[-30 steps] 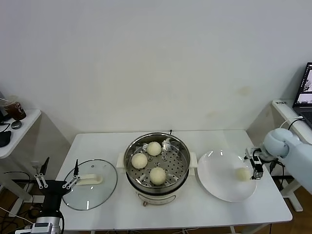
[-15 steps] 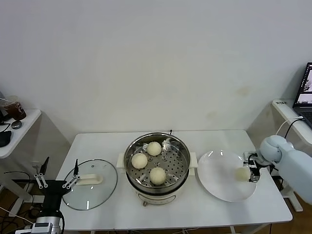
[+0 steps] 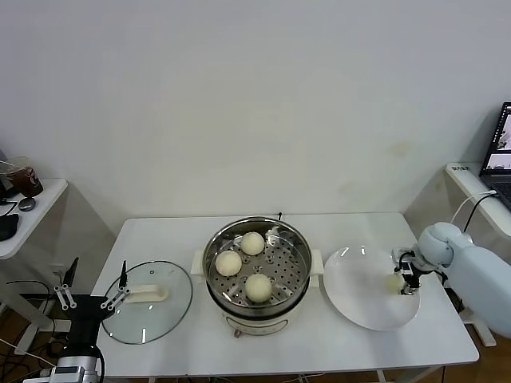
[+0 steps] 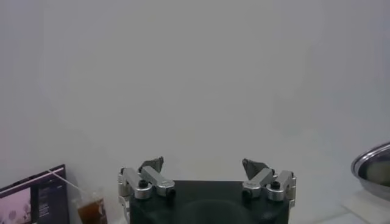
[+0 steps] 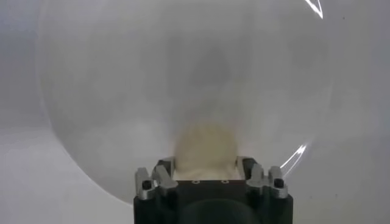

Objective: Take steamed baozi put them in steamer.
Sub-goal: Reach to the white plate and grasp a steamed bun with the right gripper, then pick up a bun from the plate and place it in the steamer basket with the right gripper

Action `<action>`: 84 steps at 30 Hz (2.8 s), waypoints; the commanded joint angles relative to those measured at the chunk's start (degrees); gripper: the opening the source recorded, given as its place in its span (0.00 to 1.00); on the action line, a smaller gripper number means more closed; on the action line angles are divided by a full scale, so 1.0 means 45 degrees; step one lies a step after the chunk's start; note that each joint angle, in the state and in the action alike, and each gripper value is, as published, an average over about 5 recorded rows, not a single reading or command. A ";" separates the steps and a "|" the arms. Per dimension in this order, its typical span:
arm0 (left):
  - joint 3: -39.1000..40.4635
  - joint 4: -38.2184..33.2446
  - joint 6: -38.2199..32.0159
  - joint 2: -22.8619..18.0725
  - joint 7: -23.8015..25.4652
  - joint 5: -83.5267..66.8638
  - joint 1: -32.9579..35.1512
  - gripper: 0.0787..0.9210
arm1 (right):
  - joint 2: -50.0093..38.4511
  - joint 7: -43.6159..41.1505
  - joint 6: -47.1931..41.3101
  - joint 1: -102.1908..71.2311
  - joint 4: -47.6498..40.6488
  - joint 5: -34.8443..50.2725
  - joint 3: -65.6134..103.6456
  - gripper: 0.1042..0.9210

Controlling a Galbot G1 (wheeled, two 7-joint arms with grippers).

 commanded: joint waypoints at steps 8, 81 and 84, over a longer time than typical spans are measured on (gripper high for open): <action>0.0015 -0.0106 0.0010 0.0012 0.0008 -0.0032 -0.0027 0.88 | -0.1051 -0.0337 -0.0492 0.1819 0.1248 0.1515 -0.1543 0.40; 0.0175 0.0323 -0.0016 0.0074 -0.0107 -0.0392 -0.0698 0.88 | 0.4595 0.3802 -0.6539 0.9196 0.3890 0.9540 -1.0844 0.41; 0.0171 0.0299 -0.0018 0.0068 -0.0103 -0.0391 -0.0670 0.88 | 0.4519 0.3859 -0.6577 0.9296 0.4050 0.9834 -1.0783 0.45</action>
